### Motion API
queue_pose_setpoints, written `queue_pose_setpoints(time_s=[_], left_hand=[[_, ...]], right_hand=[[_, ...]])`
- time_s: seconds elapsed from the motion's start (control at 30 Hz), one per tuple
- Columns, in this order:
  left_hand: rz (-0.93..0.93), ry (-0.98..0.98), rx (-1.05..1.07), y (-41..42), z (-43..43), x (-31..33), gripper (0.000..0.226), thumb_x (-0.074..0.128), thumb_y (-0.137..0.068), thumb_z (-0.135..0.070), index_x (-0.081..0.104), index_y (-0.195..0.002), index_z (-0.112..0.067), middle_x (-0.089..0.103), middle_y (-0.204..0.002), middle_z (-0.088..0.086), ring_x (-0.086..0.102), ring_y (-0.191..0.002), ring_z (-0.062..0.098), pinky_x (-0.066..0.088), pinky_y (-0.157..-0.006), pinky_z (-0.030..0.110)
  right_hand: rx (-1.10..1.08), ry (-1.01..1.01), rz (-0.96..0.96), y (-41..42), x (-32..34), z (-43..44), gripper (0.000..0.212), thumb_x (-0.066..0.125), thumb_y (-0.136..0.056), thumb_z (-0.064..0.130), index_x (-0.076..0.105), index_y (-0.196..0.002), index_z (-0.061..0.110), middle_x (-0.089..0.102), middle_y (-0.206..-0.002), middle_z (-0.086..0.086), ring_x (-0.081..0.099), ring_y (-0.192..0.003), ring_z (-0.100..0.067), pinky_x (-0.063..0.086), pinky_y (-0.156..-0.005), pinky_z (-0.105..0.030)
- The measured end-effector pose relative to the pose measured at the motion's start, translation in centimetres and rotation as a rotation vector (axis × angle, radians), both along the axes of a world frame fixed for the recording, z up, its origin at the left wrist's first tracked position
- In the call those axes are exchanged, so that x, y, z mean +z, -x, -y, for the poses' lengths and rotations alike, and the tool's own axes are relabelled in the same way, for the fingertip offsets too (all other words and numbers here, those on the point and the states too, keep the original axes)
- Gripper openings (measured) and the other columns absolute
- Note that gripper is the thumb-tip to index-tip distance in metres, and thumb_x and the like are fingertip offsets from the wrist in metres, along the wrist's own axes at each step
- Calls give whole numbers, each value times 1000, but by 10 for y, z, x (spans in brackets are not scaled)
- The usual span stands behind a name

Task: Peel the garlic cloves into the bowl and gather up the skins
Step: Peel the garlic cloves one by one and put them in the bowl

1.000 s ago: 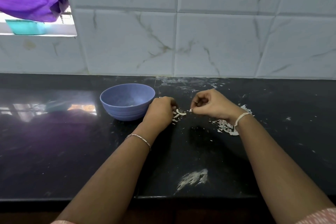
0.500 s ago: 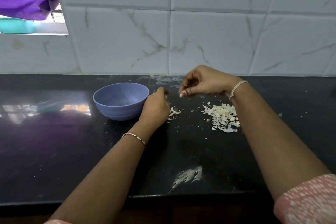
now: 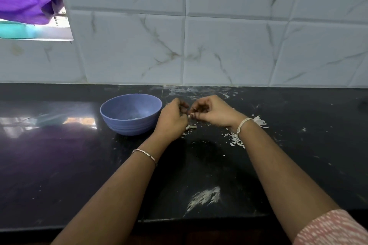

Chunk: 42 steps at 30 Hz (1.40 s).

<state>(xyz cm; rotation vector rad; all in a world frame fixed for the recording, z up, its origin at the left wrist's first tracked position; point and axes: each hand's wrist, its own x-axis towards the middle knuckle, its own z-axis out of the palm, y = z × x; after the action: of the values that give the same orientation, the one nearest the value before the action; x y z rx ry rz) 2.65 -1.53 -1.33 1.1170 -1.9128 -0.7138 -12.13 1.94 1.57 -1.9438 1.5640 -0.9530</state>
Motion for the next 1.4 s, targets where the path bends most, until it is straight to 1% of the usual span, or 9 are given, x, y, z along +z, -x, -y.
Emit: queue_pose_setpoints(time_s=[0.13, 0.3, 0.67, 0.77, 0.87, 0.97, 1.07, 1.23, 1.4], left_hand=[[-233, -118, -95, 2, -4, 3, 21, 69, -88, -8, 59, -106, -13, 65, -96, 4, 64, -74, 16, 54, -62, 25], [-412, -193, -173, 0, -9, 8, 21, 66, -88, 2, 63, -109, 3, 63, -85, 9, 59, -60, 11, 51, -53, 15], [-454, -180, -177, 2, -5, 4, 20, 68, -86, 3, 69, -105, -3, 66, -78, 3, 61, -66, 11, 56, -66, 23], [-434, -143, -103, 3, -2, 2, 17, 69, -88, -3, 69, -105, -5, 66, -85, 3, 61, -58, 6, 59, -67, 30], [-399, -114, -80, 4, -2, 1, 14, 69, -89, -7, 68, -102, -9, 68, -96, 4, 68, -67, 12, 62, -68, 36], [-367, -90, -66, 6, -2, 0, 12, 68, -90, -7, 67, -101, -11, 69, -93, 5, 72, -78, 23, 62, -68, 38], [-321, -56, -55, 6, 0, -1, 14, 68, -89, -5, 70, -102, -10, 70, -86, 4, 72, -74, 21, 62, -69, 36], [-331, -64, -75, 5, -2, 0, 15, 68, -88, -2, 72, -100, -10, 71, -83, 3, 70, -71, 16, 61, -68, 29], [-366, -65, -107, 7, -5, 0, 11, 68, -89, -4, 72, -98, -9, 69, -80, 2, 68, -68, 12, 61, -64, 28]], right_hand=[[-72, -117, 615, 7, -11, -4, 16, 67, -86, -2, 64, -90, 12, 67, -72, -1, 55, -57, -5, 43, -53, -18], [-71, -247, 867, 7, -9, -8, 9, 60, -92, 1, 63, -91, 9, 71, -75, -2, 55, -55, -4, 47, -53, -15], [-140, -263, 820, -2, -12, -4, 11, 61, -95, 21, 63, -90, 11, 60, -76, 2, 50, -54, -3, 43, -46, -14], [-217, -176, 788, -5, -10, -5, 12, 66, -91, 23, 65, -89, 11, 62, -84, -3, 50, -56, -5, 43, -46, -15], [-266, -100, 721, -5, -7, -8, 22, 76, -82, 30, 67, -85, 11, 65, -83, -4, 52, -60, -6, 42, -52, -18], [-270, -90, 667, -6, -7, -9, 20, 82, -76, 28, 67, -75, 14, 63, -82, -8, 52, -64, -9, 42, -55, -20], [-319, -97, 654, -3, -8, -6, 18, 82, -77, 23, 67, -75, 12, 63, -86, -12, 52, -63, -9, 42, -54, -20], [-285, -195, 729, 0, -6, -7, 20, 75, -84, 16, 68, -97, 4, 66, -77, -3, 54, -60, -6, 43, -48, -15], [-290, -178, 625, -3, -5, -5, 7, 66, -90, 13, 64, -85, 8, 58, -70, 0, 50, -59, -6, 41, -45, -15]])
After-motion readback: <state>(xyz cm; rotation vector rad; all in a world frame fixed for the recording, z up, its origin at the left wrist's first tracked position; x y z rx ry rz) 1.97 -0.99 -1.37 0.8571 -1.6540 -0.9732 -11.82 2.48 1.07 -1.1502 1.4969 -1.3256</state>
